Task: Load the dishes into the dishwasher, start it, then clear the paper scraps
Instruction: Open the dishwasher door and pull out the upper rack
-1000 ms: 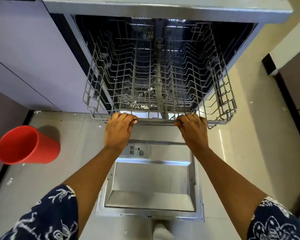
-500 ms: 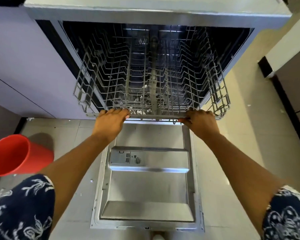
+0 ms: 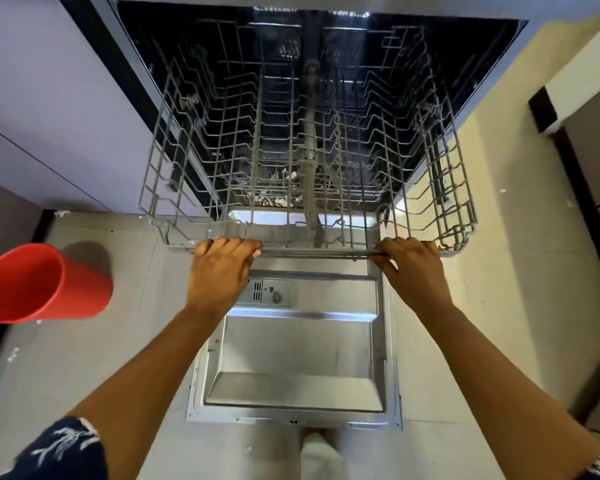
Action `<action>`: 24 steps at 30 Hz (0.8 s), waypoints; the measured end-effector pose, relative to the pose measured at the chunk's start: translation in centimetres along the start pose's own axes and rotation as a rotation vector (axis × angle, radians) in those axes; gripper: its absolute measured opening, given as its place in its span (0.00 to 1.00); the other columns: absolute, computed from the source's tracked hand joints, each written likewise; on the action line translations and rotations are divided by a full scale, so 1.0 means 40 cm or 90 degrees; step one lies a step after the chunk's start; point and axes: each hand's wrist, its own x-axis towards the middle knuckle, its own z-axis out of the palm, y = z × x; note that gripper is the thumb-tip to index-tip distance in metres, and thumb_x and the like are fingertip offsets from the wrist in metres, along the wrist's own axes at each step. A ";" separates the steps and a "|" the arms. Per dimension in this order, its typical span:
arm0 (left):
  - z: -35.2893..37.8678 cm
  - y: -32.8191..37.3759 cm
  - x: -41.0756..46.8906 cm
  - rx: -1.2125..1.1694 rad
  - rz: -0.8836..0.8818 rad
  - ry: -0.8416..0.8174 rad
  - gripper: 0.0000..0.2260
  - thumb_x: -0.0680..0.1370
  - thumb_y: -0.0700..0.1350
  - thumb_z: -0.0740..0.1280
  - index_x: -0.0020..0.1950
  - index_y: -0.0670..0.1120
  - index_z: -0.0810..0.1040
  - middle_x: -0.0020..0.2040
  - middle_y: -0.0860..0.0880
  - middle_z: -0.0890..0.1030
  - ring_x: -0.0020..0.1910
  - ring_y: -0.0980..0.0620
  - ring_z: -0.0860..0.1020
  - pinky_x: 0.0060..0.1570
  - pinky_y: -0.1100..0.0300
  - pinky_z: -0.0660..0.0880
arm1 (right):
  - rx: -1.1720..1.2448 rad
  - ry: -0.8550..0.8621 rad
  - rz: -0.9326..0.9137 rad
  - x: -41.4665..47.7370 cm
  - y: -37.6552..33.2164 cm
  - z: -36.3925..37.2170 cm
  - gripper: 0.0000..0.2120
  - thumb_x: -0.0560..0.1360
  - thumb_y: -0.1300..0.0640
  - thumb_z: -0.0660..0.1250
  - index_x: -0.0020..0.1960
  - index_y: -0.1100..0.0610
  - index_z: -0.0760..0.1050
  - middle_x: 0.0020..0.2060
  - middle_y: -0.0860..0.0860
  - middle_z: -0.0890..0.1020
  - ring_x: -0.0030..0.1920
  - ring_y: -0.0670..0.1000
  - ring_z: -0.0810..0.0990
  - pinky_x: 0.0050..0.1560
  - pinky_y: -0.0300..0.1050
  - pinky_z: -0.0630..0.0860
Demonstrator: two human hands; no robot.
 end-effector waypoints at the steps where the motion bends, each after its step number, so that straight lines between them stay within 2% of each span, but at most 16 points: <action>1: 0.005 -0.003 -0.011 0.008 0.007 0.008 0.08 0.79 0.45 0.62 0.55 0.49 0.79 0.44 0.50 0.82 0.43 0.47 0.79 0.49 0.52 0.67 | 0.003 0.013 0.003 -0.009 0.001 0.001 0.08 0.75 0.51 0.67 0.46 0.55 0.79 0.37 0.51 0.83 0.39 0.54 0.80 0.45 0.50 0.72; 3: 0.016 -0.007 -0.039 0.020 0.015 0.012 0.08 0.77 0.43 0.67 0.55 0.49 0.79 0.44 0.50 0.82 0.43 0.47 0.79 0.48 0.53 0.65 | 0.008 0.039 -0.005 -0.033 0.000 0.007 0.05 0.73 0.55 0.69 0.45 0.56 0.80 0.36 0.51 0.83 0.37 0.54 0.80 0.44 0.50 0.73; 9: 0.021 0.001 -0.067 0.002 0.000 0.032 0.09 0.78 0.43 0.63 0.55 0.48 0.79 0.45 0.49 0.82 0.44 0.45 0.78 0.52 0.54 0.63 | 0.001 0.045 0.005 -0.058 -0.032 0.008 0.04 0.71 0.59 0.72 0.45 0.57 0.81 0.36 0.53 0.83 0.36 0.56 0.80 0.44 0.52 0.74; 13: 0.024 0.000 -0.106 0.001 -0.011 0.020 0.14 0.79 0.49 0.55 0.54 0.48 0.80 0.45 0.50 0.82 0.44 0.46 0.78 0.53 0.53 0.63 | 0.011 0.017 0.006 -0.087 -0.041 0.014 0.04 0.72 0.56 0.71 0.45 0.56 0.81 0.34 0.51 0.82 0.36 0.53 0.80 0.44 0.51 0.73; 16: 0.029 0.006 -0.118 0.002 -0.018 0.016 0.15 0.79 0.49 0.54 0.53 0.47 0.80 0.45 0.49 0.82 0.45 0.46 0.78 0.53 0.53 0.62 | 0.030 0.016 0.028 -0.105 -0.049 0.018 0.04 0.72 0.56 0.71 0.45 0.56 0.81 0.34 0.51 0.82 0.36 0.54 0.79 0.45 0.52 0.72; 19: 0.017 0.016 -0.124 -0.007 -0.012 0.036 0.15 0.79 0.48 0.55 0.53 0.47 0.80 0.45 0.50 0.82 0.45 0.46 0.79 0.54 0.53 0.62 | 0.032 0.002 0.031 -0.109 -0.046 0.006 0.07 0.73 0.51 0.69 0.45 0.55 0.81 0.34 0.49 0.81 0.36 0.52 0.79 0.45 0.50 0.72; 22: 0.014 0.026 -0.148 -0.017 -0.018 0.018 0.15 0.79 0.47 0.55 0.54 0.47 0.81 0.47 0.49 0.83 0.46 0.46 0.80 0.58 0.49 0.68 | 0.040 -0.038 0.061 -0.126 -0.054 -0.005 0.09 0.72 0.48 0.69 0.43 0.53 0.81 0.35 0.49 0.82 0.38 0.52 0.80 0.47 0.50 0.72; 24: 0.006 0.033 -0.155 -0.028 -0.028 0.005 0.15 0.79 0.48 0.55 0.54 0.47 0.81 0.47 0.49 0.83 0.47 0.46 0.80 0.56 0.46 0.71 | 0.041 -0.054 0.075 -0.135 -0.063 -0.017 0.11 0.73 0.46 0.68 0.44 0.53 0.81 0.36 0.49 0.83 0.39 0.53 0.80 0.49 0.52 0.72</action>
